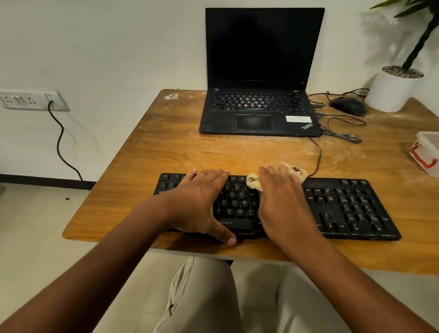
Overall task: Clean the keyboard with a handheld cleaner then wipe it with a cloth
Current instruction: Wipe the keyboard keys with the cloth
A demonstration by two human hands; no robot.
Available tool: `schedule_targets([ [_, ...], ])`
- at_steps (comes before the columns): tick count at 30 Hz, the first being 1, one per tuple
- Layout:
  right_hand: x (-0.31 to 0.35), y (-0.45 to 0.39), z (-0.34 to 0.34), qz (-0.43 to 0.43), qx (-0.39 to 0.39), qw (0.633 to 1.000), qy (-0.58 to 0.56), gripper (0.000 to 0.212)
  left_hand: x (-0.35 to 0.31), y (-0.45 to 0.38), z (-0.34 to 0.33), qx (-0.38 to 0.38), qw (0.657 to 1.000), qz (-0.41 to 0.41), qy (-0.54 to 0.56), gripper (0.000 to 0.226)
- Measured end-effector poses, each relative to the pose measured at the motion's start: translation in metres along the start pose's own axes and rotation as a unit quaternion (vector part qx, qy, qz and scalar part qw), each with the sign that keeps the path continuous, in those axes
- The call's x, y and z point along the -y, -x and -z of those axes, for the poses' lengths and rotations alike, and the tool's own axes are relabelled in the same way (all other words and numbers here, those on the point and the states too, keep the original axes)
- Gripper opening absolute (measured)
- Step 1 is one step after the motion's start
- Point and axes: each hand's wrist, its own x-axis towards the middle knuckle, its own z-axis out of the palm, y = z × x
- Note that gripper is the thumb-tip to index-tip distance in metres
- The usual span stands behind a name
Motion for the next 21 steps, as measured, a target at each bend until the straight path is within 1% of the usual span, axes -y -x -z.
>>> schedule_targets([
  [3,0.011,0.012,-0.003,0.078,0.021,0.996,-0.025,0.063,0.001,-0.002,-0.002,-0.005,1.000,0.000,-0.003,0.141],
  [5,0.003,0.025,0.000,0.111,0.049,0.993,-0.002,0.065,0.002,-0.001,-0.003,-0.002,1.000,0.001,-0.001,0.141],
  [7,-0.013,0.033,0.008,0.095,0.065,0.993,0.020,0.070,0.001,-0.001,-0.002,-0.001,1.000,0.001,0.000,0.141],
  [9,-0.027,0.029,0.014,0.058,0.061,0.996,0.022,0.075,0.000,-0.001,-0.001,-0.003,1.000,-0.001,0.003,0.141],
  [13,-0.014,-0.004,0.012,0.009,0.032,0.999,-0.015,0.071,0.000,-0.002,-0.001,-0.007,1.000,-0.001,0.008,0.141],
  [15,0.004,-0.008,0.007,0.036,0.029,0.998,-0.045,0.068,-0.001,-0.002,-0.001,-0.005,1.000,0.001,0.007,0.141],
  [18,0.017,0.009,0.002,0.117,0.040,0.988,-0.093,0.062,-0.001,-0.002,0.000,-0.003,1.000,0.004,0.004,0.142],
  [19,0.013,0.017,0.003,0.129,0.047,0.986,-0.095,0.063,-0.001,-0.003,0.000,0.000,1.000,0.005,0.002,0.142],
  [21,-0.007,0.028,0.010,0.112,0.057,0.989,-0.077,0.069,0.000,-0.004,0.000,0.003,1.000,0.005,0.000,0.144],
])
